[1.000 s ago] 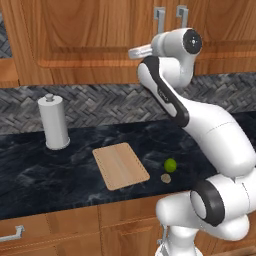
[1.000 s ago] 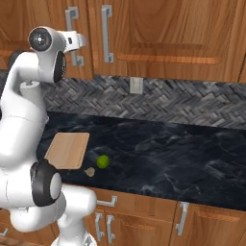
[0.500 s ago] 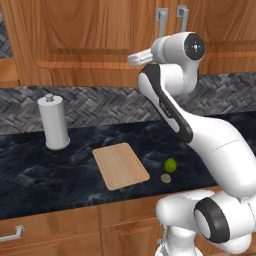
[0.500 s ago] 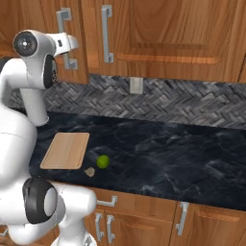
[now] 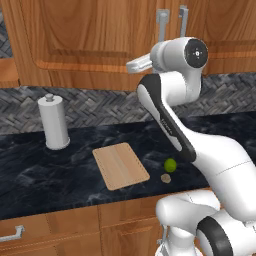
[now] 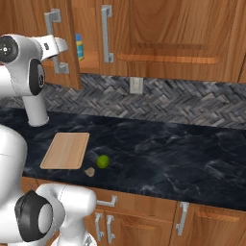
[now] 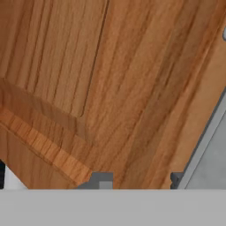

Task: Open the cabinet. Place the bowl and condiment on the counter. Then place the lime and garlic on the cutting board.

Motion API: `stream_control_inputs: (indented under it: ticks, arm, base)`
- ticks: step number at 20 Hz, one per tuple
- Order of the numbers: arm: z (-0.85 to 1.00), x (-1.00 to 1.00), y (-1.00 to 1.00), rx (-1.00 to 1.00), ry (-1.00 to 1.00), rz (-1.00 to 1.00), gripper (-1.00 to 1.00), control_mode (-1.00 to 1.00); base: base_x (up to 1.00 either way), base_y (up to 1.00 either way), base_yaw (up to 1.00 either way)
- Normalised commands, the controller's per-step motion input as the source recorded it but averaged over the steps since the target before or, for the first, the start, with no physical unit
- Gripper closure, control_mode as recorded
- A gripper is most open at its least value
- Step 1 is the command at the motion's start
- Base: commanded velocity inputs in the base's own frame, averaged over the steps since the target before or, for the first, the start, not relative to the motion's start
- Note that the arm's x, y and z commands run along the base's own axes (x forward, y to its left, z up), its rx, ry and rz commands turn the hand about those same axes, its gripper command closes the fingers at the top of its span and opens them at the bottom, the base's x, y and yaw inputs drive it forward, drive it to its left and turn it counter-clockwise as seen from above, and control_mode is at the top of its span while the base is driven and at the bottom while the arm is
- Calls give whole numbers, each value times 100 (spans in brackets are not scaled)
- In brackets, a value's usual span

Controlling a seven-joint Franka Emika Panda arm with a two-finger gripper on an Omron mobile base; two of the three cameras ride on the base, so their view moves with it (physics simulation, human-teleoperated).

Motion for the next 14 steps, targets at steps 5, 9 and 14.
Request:
stream_control_inputs:
  ticks: [5,9,14]
  arm:
    - [0,-53,100,-10,2,0,100,-100]
    - [0,-52,100,-8,1,-5,100,-100]
    - [-1,-41,100,-3,8,-3,100,-100]
  base:
    - [0,0,0]
    - [0,0,0]
    - [0,0,0]
